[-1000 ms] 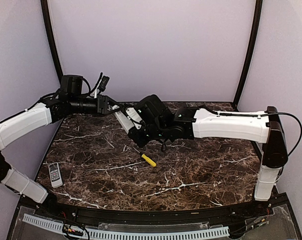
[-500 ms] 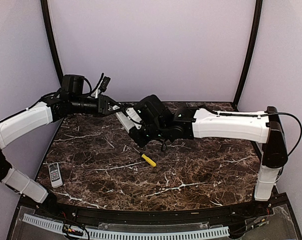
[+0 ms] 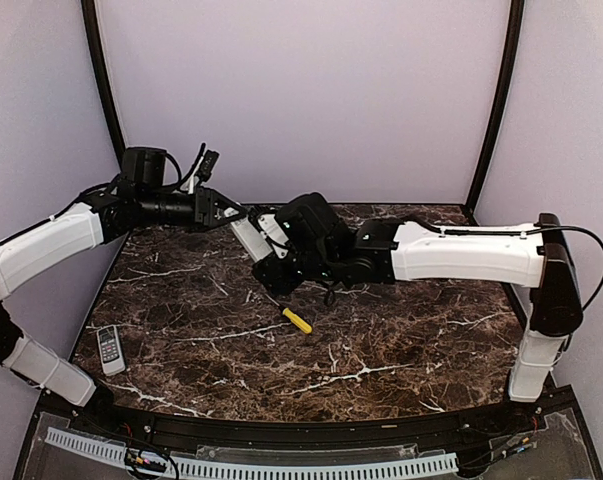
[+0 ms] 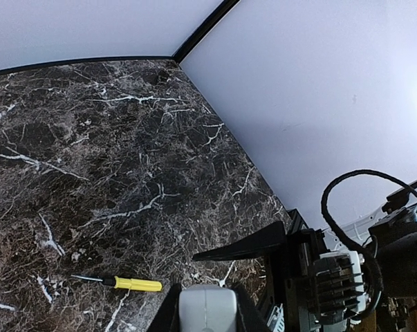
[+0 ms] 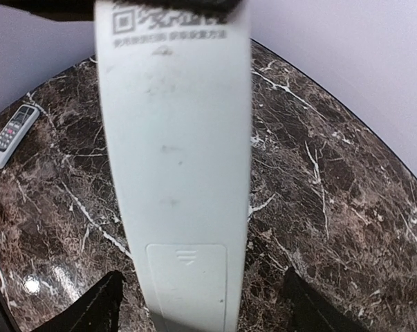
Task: Unload the batteries from the remote control
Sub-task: Pass from the right arm to the left, then remove the battery cover from the remote control.
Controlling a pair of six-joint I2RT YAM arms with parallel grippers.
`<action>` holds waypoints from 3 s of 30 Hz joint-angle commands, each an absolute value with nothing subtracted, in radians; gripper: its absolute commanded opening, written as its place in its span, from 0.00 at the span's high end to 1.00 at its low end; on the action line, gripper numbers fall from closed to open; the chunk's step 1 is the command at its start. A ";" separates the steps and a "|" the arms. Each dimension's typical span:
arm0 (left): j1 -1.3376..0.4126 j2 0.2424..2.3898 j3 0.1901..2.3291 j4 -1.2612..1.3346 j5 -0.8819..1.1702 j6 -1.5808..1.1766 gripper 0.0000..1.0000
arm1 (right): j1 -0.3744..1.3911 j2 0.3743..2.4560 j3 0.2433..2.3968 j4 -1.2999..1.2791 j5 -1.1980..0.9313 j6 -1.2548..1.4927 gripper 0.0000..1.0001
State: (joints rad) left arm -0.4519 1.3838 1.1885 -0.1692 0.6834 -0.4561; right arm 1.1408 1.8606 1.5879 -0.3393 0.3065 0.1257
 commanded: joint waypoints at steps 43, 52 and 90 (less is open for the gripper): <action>-0.317 1.169 0.877 0.703 0.933 -0.816 1.00 | 0.994 1.691 1.218 0.605 -0.276 0.724 0.27; -0.316 1.171 0.879 0.701 0.936 -0.819 1.00 | 0.997 1.719 1.251 0.618 -0.286 0.718 0.37; -0.316 1.169 0.882 0.699 0.941 -0.819 1.00 | 0.997 1.713 1.239 0.535 -0.217 0.668 0.68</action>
